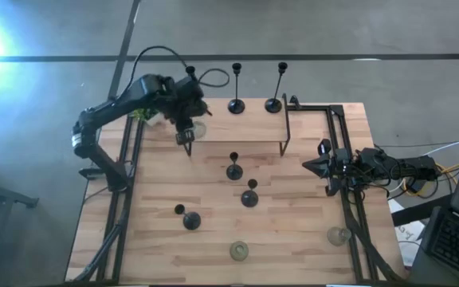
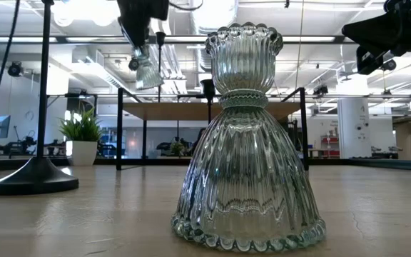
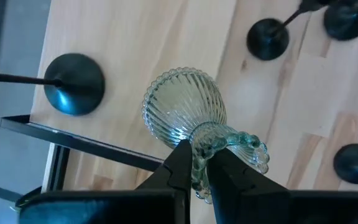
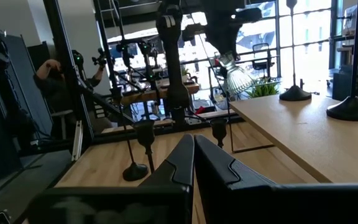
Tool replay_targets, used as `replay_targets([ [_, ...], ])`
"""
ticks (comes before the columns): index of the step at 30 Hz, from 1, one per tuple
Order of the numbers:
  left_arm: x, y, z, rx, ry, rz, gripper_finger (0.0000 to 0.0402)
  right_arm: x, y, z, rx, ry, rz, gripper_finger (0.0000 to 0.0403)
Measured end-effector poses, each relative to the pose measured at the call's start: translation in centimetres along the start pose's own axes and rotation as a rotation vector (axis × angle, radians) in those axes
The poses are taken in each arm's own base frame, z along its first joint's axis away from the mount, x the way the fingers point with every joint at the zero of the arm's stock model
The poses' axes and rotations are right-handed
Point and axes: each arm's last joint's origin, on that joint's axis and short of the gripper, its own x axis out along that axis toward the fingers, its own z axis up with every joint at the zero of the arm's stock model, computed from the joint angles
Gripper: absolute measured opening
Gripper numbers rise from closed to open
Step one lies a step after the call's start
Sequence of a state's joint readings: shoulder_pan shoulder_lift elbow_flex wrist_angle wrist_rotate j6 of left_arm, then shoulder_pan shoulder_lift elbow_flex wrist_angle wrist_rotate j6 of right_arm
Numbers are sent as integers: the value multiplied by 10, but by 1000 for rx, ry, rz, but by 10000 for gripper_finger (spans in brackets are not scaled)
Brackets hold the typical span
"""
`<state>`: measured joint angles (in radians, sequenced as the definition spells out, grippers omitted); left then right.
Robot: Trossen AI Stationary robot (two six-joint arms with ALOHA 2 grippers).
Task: Pick & Place candle stick holders
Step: Put the green candle holder on the shelf
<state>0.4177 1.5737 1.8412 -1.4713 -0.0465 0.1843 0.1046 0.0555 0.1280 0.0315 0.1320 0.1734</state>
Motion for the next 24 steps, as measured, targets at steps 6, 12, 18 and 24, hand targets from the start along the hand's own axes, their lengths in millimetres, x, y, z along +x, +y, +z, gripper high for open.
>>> replay_targets([
  [6,10,24,3,-28,56,-35,32,0,0,0,0,0,0,8],
  [12,16,33,1,-32,99,-43,32,0,0,0,0,0,0,8],
  [18,16,33,1,-7,98,-50,32,0,0,0,0,0,0,8],
  [24,17,37,1,29,92,-47,32,0,0,0,0,1,0,8],
])
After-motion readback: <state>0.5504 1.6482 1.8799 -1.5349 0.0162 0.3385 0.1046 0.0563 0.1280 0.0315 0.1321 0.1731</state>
